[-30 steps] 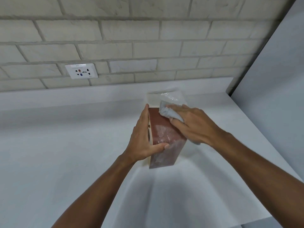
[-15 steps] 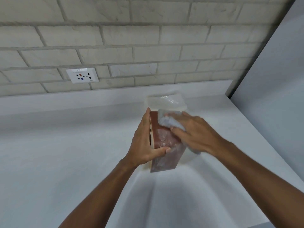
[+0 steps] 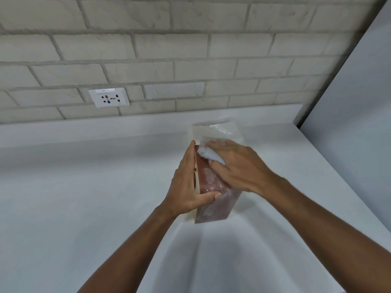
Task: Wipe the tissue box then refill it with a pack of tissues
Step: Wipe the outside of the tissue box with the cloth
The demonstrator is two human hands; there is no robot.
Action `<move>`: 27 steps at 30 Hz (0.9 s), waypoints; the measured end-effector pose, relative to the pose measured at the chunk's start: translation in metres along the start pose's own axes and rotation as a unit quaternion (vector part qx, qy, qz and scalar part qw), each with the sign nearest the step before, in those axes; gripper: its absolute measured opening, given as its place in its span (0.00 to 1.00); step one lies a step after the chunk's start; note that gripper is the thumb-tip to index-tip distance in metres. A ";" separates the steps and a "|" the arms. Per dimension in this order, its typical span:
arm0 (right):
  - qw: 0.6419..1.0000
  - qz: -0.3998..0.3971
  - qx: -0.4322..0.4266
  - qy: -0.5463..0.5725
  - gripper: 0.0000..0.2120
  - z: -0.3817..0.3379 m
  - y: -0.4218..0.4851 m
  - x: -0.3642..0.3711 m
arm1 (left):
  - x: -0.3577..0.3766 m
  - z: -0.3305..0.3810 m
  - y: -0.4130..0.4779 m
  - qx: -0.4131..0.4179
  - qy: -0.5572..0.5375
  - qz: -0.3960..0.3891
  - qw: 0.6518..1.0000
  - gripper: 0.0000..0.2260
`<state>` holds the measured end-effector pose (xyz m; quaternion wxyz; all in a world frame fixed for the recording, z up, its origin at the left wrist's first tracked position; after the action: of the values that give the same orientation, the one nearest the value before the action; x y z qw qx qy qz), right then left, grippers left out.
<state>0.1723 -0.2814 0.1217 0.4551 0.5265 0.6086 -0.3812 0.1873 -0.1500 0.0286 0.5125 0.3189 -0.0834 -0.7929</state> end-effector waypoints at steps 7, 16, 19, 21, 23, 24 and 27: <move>0.996 0.001 0.084 0.004 0.16 0.026 0.003 -0.018 | -0.002 0.005 0.002 -0.003 -0.009 0.009 1.000 0.60; 0.998 -0.022 0.060 -0.017 0.18 0.037 -0.011 -0.015 | 0.000 0.004 0.001 0.000 0.000 0.003 1.000 0.61; 0.997 -0.010 0.073 -0.018 0.19 0.035 -0.006 -0.014 | 0.000 0.005 0.001 0.000 -0.006 0.008 1.000 0.61; 1.000 -0.013 0.006 -0.001 0.18 0.009 -0.013 -0.005 | 0.000 0.004 0.002 0.003 -0.007 0.007 1.000 0.60; 0.999 -0.022 -0.015 0.030 0.20 0.007 -0.019 -0.001 | 0.001 0.002 0.001 0.010 -0.003 0.003 1.000 0.60; 0.999 -0.029 0.004 0.031 0.22 0.017 -0.017 -0.002 | 0.001 0.003 0.002 0.009 -0.001 0.001 1.000 0.60; 0.998 -0.015 0.053 0.026 0.22 0.042 -0.009 -0.011 | -0.001 0.003 0.002 -0.002 -0.003 0.003 1.000 0.60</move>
<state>0.1704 -0.3258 0.1193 0.4042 0.5505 0.6072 -0.4061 0.1872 -0.1511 0.0322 0.5151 0.3155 -0.0847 -0.7925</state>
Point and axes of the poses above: each hand's wrist, its own y-axis towards the middle knuckle, its own x-axis out of the palm, z = x × y, the point moved 6 cm from there along y, towards the middle knuckle, and after that the axes turned 14 degrees about x, right-handed, at the moved point
